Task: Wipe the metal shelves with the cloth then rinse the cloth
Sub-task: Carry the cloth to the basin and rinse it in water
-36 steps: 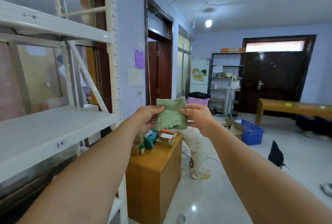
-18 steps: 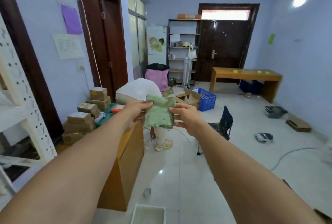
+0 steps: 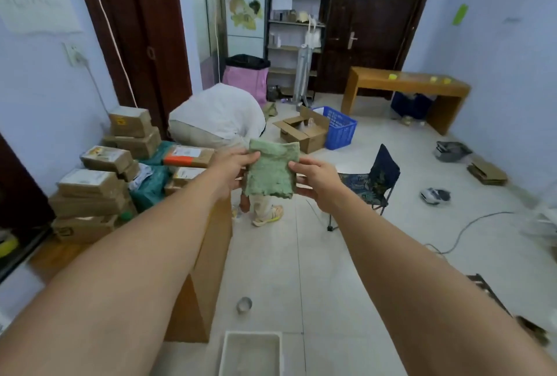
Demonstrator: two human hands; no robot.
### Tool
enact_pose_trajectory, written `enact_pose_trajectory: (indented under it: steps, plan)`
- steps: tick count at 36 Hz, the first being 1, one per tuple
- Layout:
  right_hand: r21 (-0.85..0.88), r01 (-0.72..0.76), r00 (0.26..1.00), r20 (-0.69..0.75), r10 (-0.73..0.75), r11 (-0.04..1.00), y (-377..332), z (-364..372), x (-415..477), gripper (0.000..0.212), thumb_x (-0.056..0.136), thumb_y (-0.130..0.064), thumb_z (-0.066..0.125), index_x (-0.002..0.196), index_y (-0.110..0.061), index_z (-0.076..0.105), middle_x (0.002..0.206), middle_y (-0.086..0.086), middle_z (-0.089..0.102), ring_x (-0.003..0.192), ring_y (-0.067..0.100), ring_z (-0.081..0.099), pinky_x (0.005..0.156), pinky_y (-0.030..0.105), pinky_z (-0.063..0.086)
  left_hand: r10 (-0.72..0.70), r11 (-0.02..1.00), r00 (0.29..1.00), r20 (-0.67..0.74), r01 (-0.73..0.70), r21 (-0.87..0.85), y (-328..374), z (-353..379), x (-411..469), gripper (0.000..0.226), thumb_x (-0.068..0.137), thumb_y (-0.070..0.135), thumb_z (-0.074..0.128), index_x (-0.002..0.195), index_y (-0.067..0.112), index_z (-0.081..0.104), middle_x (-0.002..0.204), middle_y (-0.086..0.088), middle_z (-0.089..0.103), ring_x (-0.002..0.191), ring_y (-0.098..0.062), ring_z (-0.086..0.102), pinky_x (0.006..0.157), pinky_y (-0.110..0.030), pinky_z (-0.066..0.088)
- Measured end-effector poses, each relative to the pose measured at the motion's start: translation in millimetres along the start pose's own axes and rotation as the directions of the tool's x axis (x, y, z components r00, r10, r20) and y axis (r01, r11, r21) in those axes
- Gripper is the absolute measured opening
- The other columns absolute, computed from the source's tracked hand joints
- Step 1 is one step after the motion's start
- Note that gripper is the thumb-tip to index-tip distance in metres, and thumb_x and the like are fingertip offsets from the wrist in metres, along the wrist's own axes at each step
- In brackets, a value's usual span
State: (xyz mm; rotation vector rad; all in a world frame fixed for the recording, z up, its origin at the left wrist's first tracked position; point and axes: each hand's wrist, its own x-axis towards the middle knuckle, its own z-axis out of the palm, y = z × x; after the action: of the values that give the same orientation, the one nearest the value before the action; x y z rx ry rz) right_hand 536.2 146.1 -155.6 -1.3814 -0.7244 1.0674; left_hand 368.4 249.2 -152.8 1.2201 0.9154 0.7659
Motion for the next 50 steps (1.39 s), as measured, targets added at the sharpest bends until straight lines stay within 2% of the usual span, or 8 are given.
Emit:
enact_pose_trajectory:
  steps: [4,10,24,34,38,44,47,50]
  plan:
    - [0.025,-0.071,0.996,-0.061,0.072,0.997,41,7,54,0.019,0.088,-0.009,0.07,0.107,-0.012,0.072,0.091,0.003,0.075,0.074,0.017,0.072,0.071,0.033,0.061,-0.1,0.995,0.994,0.04,0.101,-0.028,-36,-14,57,0.005,0.087,0.016,0.073,0.092,0.017,0.072,0.09,-0.002,0.074,0.086,-0.019,0.069,0.07,-0.032,0.057]
    - [0.054,-0.174,0.978,-0.102,0.179,0.983,116,-4,122,0.017,0.089,-0.008,0.069,0.105,-0.009,0.073,0.093,0.006,0.076,0.079,0.021,0.073,0.065,0.031,0.058,-0.257,0.964,0.966,0.027,0.258,-0.063,-118,-27,135,0.037,0.079,0.015,0.08,0.114,0.008,0.07,0.108,-0.011,0.074,0.104,-0.028,0.069,0.097,-0.049,0.052]
    - [-0.022,-0.509,0.844,-0.207,0.494,0.861,409,-27,191,0.011,0.085,0.001,0.067,0.094,-0.002,0.074,0.086,0.012,0.075,0.078,0.027,0.072,0.063,0.036,0.06,-0.642,0.767,0.762,-0.085,0.634,-0.099,-440,-52,196,0.02,0.091,0.022,0.068,0.106,0.009,0.069,0.092,-0.007,0.071,0.077,-0.02,0.066,0.068,-0.03,0.053]
    - [-0.236,-0.628,0.777,-0.239,0.582,0.741,652,-29,182,0.023,0.083,-0.015,0.061,0.087,-0.027,0.079,0.084,-0.005,0.077,0.083,0.021,0.074,0.079,0.043,0.061,-0.656,0.716,0.716,-0.24,0.69,0.102,-676,-59,167,0.017,0.085,0.007,0.071,0.084,0.023,0.078,0.088,-0.003,0.077,0.085,-0.028,0.074,0.081,-0.05,0.06]
    - [-0.374,-0.609,0.792,-0.236,0.563,0.7,744,-25,181,0.029,0.086,-0.011,0.057,0.102,-0.024,0.078,0.09,-0.013,0.076,0.078,0.011,0.072,0.077,0.035,0.061,-0.578,0.67,0.7,-0.42,0.701,0.247,-765,-54,156,0.011,0.082,0.006,0.07,0.082,0.012,0.079,0.081,-0.005,0.075,0.078,-0.029,0.072,0.075,-0.043,0.061]
    - [-0.571,-0.593,0.791,-0.283,0.543,0.567,859,-29,183,0.029,0.084,-0.008,0.054,0.091,-0.02,0.079,0.074,-0.001,0.074,0.073,0.02,0.068,0.068,0.031,0.056,-0.606,0.62,0.614,-0.505,0.763,0.184,-895,-58,146,0.017,0.079,0.005,0.074,0.071,0.02,0.075,0.074,-0.002,0.073,0.069,-0.028,0.072,0.068,-0.044,0.063]
    - [-0.582,-0.612,0.776,-0.31,0.549,0.536,913,-31,185,0.027,0.083,-0.008,0.053,0.088,-0.016,0.079,0.072,0.004,0.073,0.072,0.024,0.068,0.067,0.035,0.056,-0.586,0.62,0.609,-0.534,0.762,0.188,-947,-59,146,0.009,0.079,0.011,0.077,0.084,0.017,0.08,0.074,0.004,0.073,0.07,-0.021,0.071,0.071,-0.036,0.062]
    - [-0.561,-0.644,0.753,-0.347,0.559,0.52,959,-30,191,0.023,0.084,-0.011,0.056,0.083,-0.016,0.078,0.069,0.005,0.072,0.068,0.025,0.068,0.06,0.031,0.054,-0.551,0.612,0.619,-0.56,0.756,0.232,-989,-59,152,0.011,0.082,0.017,0.074,0.072,0.014,0.078,0.06,0.004,0.066,0.058,-0.015,0.064,0.053,-0.019,0.049]
